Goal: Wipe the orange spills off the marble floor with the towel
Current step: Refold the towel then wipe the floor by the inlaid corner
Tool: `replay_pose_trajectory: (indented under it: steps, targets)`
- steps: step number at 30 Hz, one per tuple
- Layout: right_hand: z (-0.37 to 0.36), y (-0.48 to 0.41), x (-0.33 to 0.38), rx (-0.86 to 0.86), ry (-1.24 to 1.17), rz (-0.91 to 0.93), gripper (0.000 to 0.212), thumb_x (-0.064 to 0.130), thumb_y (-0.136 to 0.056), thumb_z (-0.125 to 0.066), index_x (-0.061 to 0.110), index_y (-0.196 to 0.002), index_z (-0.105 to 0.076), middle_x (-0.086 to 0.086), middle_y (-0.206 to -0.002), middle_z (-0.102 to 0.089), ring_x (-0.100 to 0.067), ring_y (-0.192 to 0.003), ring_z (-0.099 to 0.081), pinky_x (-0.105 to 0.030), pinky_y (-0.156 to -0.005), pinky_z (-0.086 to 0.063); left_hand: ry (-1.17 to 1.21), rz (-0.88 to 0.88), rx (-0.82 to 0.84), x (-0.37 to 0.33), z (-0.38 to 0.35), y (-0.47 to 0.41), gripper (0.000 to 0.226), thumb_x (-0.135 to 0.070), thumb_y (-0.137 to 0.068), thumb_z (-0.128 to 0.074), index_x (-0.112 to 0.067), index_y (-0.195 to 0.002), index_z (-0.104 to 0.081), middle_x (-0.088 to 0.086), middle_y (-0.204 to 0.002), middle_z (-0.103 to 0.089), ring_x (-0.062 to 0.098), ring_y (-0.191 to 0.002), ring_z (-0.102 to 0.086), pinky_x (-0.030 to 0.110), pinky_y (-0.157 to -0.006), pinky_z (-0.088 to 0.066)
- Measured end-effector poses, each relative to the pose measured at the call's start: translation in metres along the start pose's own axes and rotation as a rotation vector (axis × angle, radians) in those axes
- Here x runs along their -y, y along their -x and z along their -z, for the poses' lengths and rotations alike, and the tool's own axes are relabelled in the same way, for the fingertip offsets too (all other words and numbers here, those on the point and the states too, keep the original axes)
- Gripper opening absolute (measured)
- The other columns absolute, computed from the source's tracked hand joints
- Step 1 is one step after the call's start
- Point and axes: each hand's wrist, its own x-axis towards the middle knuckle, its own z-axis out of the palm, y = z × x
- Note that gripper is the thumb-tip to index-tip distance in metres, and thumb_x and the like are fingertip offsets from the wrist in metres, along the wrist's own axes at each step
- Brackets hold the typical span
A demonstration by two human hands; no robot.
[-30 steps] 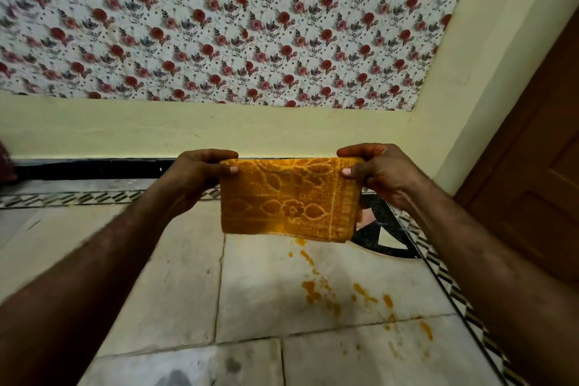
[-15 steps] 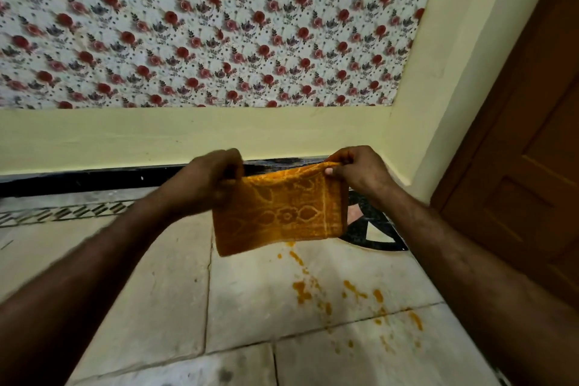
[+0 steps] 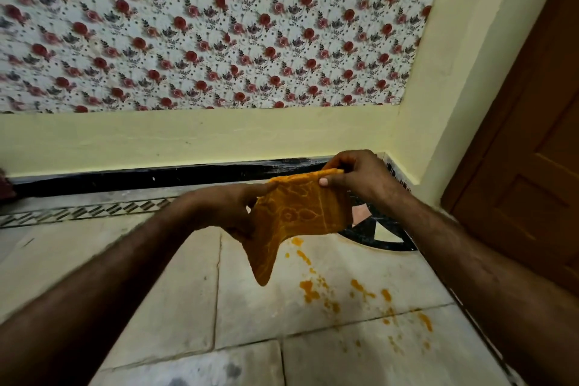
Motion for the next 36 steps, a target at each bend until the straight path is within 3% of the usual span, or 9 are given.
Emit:
replay_pose_trajectory:
  steps: [7,13,16,19,21,23,26,30,36]
  targets:
    - [-0.052,0.041,0.017,0.127,-0.067,0.089,0.023,0.015,-0.078,-0.085,0.023,-0.096,-0.075,0.004,-0.093,-0.073,-0.015,-0.091,-0.071,-0.047,-0.084,-0.061,0.358,0.001,-0.047,-0.002,0.007,-0.002,0.059,0.008,-0.088,-0.064,-0.029,-0.132,-0.049,0.014,-0.114,-0.072,0.024,-0.095,-0.075,0.03,-0.073,-0.062]
    - [-0.077,0.058,0.031,0.123,-0.124,0.161,0.034,0.013,-0.08,-0.083,0.022,-0.112,-0.075,0.007,-0.106,-0.074,-0.01,-0.1,-0.068,-0.04,-0.094,-0.058,0.508,-0.065,-0.074,-0.001,0.01,0.001,0.028,-0.009,-0.1,-0.053,-0.012,-0.127,-0.061,0.017,-0.112,-0.073,0.032,-0.103,-0.072,0.044,-0.091,-0.059]
    - [-0.077,0.064,0.035,0.16,-0.129,0.154,0.044,0.013,-0.082,-0.082,0.025,-0.123,-0.071,0.006,-0.118,-0.072,-0.012,-0.112,-0.066,-0.038,-0.1,-0.054,0.513,-0.082,-0.106,0.001,0.014,0.005,0.025,-0.019,-0.098,-0.059,-0.019,-0.123,-0.064,0.012,-0.113,-0.073,0.028,-0.1,-0.072,0.044,-0.092,-0.058]
    - [-0.07,0.061,0.03,0.219,-0.284,0.087,0.042,0.014,-0.083,-0.081,0.024,-0.123,-0.07,0.004,-0.119,-0.073,-0.013,-0.115,-0.066,-0.043,-0.103,-0.054,0.521,-0.083,-0.098,0.005,0.022,0.008,0.046,-0.002,-0.092,-0.063,-0.036,-0.122,-0.059,0.009,-0.123,-0.069,0.03,-0.107,-0.07,0.049,-0.093,-0.058]
    - [-0.06,0.051,0.023,0.113,-0.378,0.062,0.043,0.014,-0.084,-0.081,0.02,-0.124,-0.068,0.002,-0.119,-0.072,-0.015,-0.115,-0.066,-0.043,-0.102,-0.055,0.499,-0.101,-0.084,0.005,0.026,0.012,0.061,0.008,-0.09,-0.059,-0.036,-0.132,-0.056,0.007,-0.13,-0.066,0.031,-0.113,-0.067,0.049,-0.091,-0.059]
    - [-0.047,0.039,0.015,0.049,-0.293,0.056,0.062,0.018,-0.082,-0.083,0.024,-0.138,-0.057,0.004,-0.134,-0.063,-0.016,-0.127,-0.056,-0.041,-0.105,-0.051,0.461,-0.129,-0.057,0.003,0.029,0.015,0.067,0.013,-0.089,-0.055,-0.035,-0.136,-0.055,0.003,-0.132,-0.064,0.031,-0.116,-0.065,0.046,-0.088,-0.06]
    - [-0.038,0.029,0.0,0.24,-0.269,0.018,0.082,0.031,-0.07,-0.092,0.031,-0.142,-0.051,0.005,-0.147,-0.054,-0.015,-0.138,-0.044,-0.046,-0.112,-0.042,0.435,-0.175,-0.024,-0.001,0.029,0.019,0.066,0.015,-0.09,-0.051,-0.035,-0.132,-0.058,0.001,-0.126,-0.069,0.029,-0.112,-0.067,0.045,-0.087,-0.06]
    - [-0.046,0.029,-0.027,0.454,-0.36,-0.082,0.064,0.032,-0.067,-0.093,0.012,-0.123,-0.067,-0.005,-0.122,-0.073,-0.024,-0.116,-0.068,-0.052,-0.106,-0.051,0.387,-0.155,-0.006,0.004,0.02,0.017,0.063,0.008,-0.092,-0.054,-0.042,-0.13,-0.055,0.0,-0.127,-0.067,0.027,-0.115,-0.065,0.039,-0.084,-0.06]
    - [-0.08,0.067,-0.074,0.69,-0.28,-0.29,0.045,0.019,-0.089,-0.075,0.015,-0.13,-0.057,-0.004,-0.128,-0.066,-0.023,-0.115,-0.066,-0.044,-0.095,-0.059,0.303,-0.011,0.084,0.047,-0.023,0.002,0.073,0.011,-0.092,-0.049,-0.045,-0.138,-0.047,-0.002,-0.135,-0.058,0.023,-0.119,-0.059,0.038,-0.087,-0.059]
